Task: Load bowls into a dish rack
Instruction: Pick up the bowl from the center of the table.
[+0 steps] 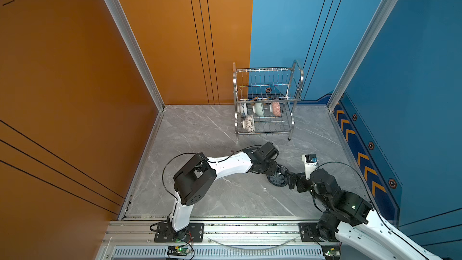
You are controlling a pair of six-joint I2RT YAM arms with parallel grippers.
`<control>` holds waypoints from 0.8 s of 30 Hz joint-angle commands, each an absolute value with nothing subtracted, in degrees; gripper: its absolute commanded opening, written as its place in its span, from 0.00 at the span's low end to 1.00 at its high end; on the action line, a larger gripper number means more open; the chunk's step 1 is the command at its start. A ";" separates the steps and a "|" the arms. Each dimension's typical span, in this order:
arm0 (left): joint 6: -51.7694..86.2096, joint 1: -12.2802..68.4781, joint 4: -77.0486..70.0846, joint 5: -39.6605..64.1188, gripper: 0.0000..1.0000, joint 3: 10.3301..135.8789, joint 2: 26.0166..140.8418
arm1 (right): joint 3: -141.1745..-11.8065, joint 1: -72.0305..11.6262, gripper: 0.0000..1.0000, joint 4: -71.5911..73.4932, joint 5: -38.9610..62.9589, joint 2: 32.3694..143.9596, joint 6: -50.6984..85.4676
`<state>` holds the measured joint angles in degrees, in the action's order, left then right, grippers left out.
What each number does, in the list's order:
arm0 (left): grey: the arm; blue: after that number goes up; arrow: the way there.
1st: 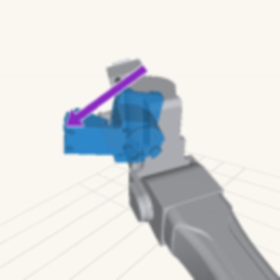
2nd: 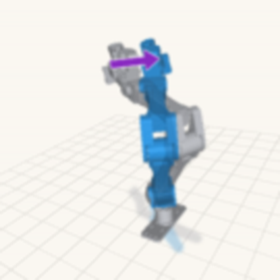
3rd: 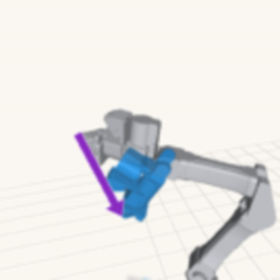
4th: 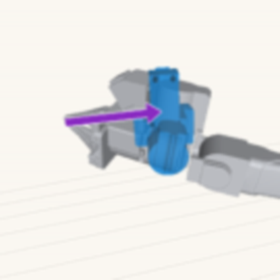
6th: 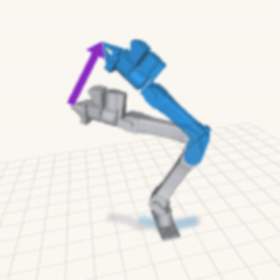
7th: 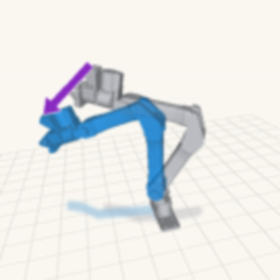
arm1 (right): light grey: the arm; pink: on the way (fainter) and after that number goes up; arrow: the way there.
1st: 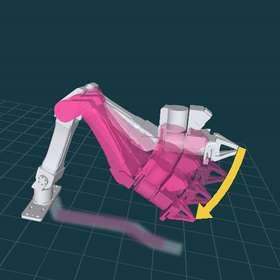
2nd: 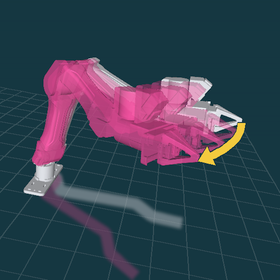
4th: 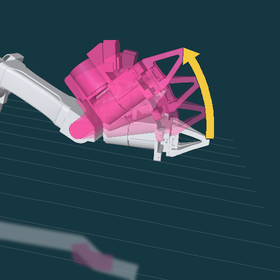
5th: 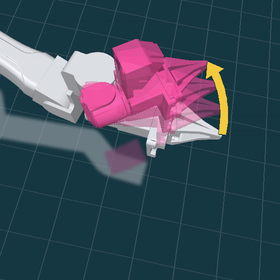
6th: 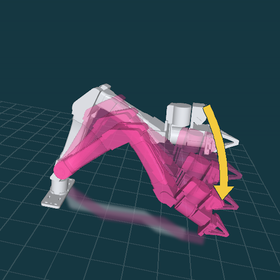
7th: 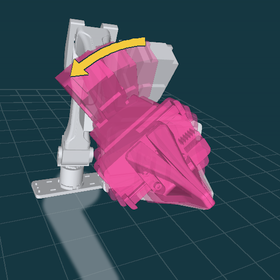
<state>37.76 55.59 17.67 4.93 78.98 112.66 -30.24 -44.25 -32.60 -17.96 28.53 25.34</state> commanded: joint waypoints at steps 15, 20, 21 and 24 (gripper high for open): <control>36.42 56.07 21.62 6.19 0.30 80.07 114.60 | -29.99 -43.61 1.00 -33.90 -17.10 28.65 23.82; 36.45 55.97 21.58 6.78 0.29 79.75 115.05 | -29.80 -43.60 1.00 -33.84 -16.80 28.65 23.91; 36.56 55.96 21.62 6.85 0.29 79.67 115.05 | -29.88 -43.60 1.00 -33.84 -16.87 28.74 23.91; 36.52 55.86 21.58 6.99 0.27 79.72 115.12 | -29.91 -43.59 1.00 -33.75 -16.79 28.96 23.82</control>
<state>37.36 55.75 20.25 6.07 79.64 113.84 -30.24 -43.81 -32.60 -17.56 28.62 24.86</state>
